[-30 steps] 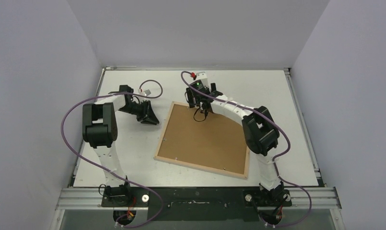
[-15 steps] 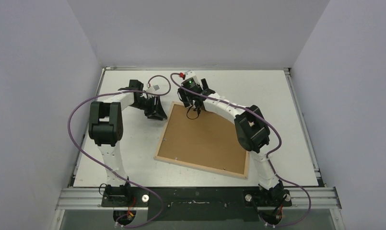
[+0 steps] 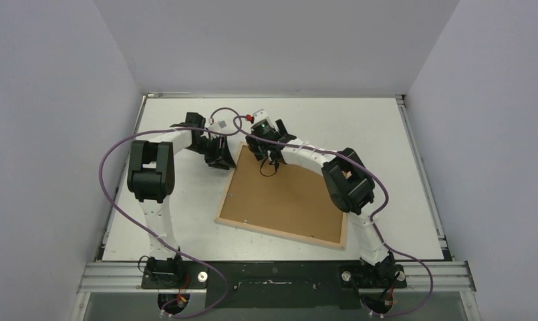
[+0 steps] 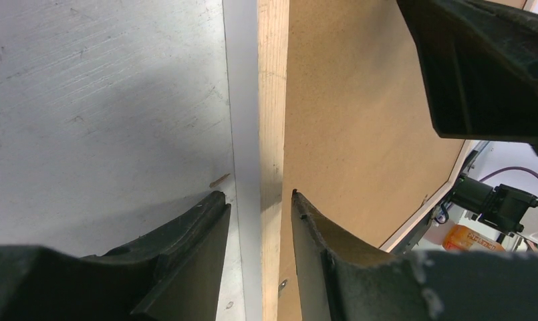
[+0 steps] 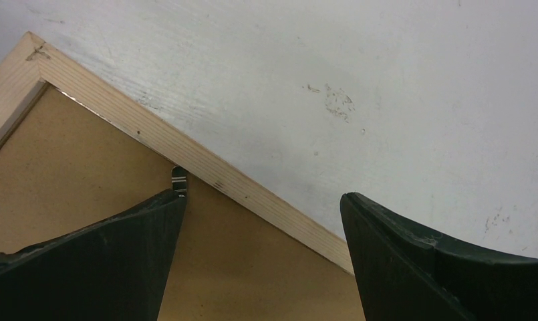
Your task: Put the photo into the frame
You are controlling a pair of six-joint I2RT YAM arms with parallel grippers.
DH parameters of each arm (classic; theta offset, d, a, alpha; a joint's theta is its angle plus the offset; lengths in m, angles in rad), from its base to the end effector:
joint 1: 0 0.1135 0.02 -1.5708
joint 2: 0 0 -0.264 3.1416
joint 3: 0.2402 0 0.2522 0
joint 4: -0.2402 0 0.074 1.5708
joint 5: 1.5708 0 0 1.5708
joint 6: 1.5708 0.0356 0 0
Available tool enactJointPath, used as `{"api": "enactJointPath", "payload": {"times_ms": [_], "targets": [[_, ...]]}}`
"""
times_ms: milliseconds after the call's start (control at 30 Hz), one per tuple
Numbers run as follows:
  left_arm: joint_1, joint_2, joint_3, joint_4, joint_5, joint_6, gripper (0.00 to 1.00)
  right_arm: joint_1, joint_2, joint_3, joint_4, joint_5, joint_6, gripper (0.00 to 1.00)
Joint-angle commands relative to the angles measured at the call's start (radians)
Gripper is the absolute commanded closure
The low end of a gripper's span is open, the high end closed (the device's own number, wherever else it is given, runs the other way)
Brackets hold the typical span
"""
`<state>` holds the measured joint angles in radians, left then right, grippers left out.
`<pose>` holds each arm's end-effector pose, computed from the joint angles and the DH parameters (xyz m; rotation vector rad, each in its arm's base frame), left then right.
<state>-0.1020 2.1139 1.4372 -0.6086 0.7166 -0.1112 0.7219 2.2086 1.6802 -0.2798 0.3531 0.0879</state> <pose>0.4089 -0.0654 0.1361 0.1352 2.7480 -1.0650 0.3783 0.3167 0.1763 -0.5632 2.2470 -0.0140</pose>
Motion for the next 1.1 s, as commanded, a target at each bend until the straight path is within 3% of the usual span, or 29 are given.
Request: {"api": "enactJointPath", "payload": {"times_ms": [0,367,1067], "targets": [[-0.006,0.017,0.016,0.032,-0.060,0.020,0.62,0.008,-0.040,-0.042,0.118,-0.033,-0.045,0.10],[-0.010,0.023,0.017,0.014,-0.098,0.036,0.66,0.008,-0.055,-0.104,0.203,-0.080,-0.053,0.10],[-0.011,0.024,0.022,0.010,-0.109,0.041,0.69,0.007,-0.033,-0.097,0.212,-0.079,-0.047,0.10]]}}
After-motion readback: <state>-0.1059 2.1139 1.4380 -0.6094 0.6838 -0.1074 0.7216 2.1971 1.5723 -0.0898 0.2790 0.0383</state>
